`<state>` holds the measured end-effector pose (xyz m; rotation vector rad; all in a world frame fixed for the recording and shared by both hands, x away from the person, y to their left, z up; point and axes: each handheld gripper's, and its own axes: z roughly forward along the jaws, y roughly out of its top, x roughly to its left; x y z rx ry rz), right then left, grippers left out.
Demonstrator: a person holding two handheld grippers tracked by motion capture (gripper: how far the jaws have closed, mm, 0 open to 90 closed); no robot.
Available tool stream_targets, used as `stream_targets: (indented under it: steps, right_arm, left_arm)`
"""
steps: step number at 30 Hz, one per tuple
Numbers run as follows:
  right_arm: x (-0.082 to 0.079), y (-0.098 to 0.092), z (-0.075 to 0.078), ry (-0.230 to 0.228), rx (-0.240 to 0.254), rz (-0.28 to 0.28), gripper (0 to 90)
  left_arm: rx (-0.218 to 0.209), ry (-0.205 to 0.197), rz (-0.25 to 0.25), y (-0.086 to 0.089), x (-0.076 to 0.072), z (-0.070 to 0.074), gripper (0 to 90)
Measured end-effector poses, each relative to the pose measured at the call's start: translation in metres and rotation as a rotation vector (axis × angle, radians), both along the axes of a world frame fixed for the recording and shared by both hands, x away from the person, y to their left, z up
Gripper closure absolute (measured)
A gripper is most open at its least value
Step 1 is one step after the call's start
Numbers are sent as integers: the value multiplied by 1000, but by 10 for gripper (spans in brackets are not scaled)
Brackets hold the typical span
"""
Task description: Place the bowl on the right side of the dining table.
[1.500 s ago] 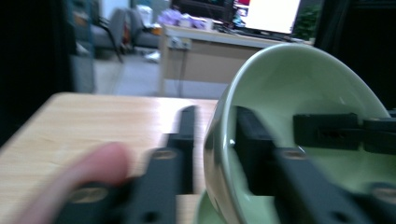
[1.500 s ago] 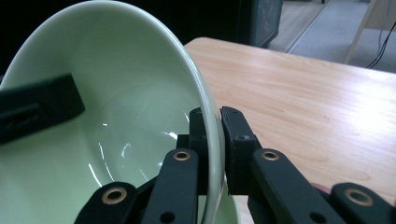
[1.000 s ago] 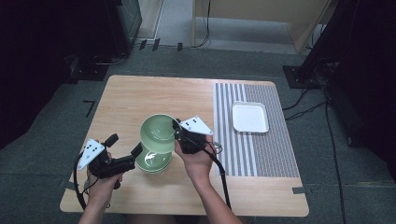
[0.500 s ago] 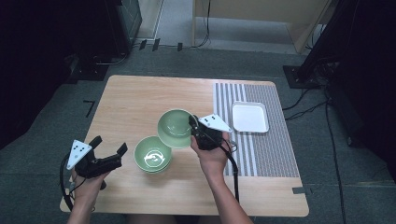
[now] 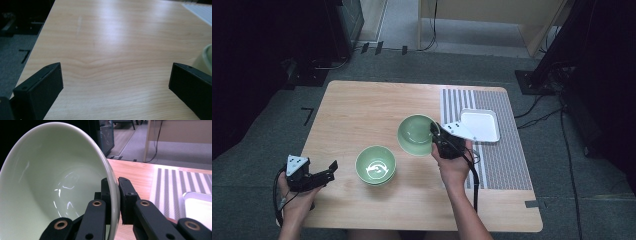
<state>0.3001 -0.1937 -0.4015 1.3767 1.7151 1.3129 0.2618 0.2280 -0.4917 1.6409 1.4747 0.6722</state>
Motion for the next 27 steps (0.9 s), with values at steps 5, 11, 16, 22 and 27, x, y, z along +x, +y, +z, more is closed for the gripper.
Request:
stream_targets:
  steps: [5,11,16,22,27]
  right_arm:
    - [1,-14,-2,3,6,-27,841]
    - [1,-28,-4,8,5,-56,841]
    - [3,-38,-5,14,4,-71,841]
    - [5,-57,-6,20,7,-111,842]
    - [8,-72,-8,29,14,-143,841]
  left_arm:
    - [65,74,2,-1,4,-13,0]
    - [124,120,-7,-6,6,-23,0]
    - [136,141,-4,-8,7,-25,0]
    - [165,198,5,-11,10,-28,0]
    - [165,197,7,-11,11,-28,0]
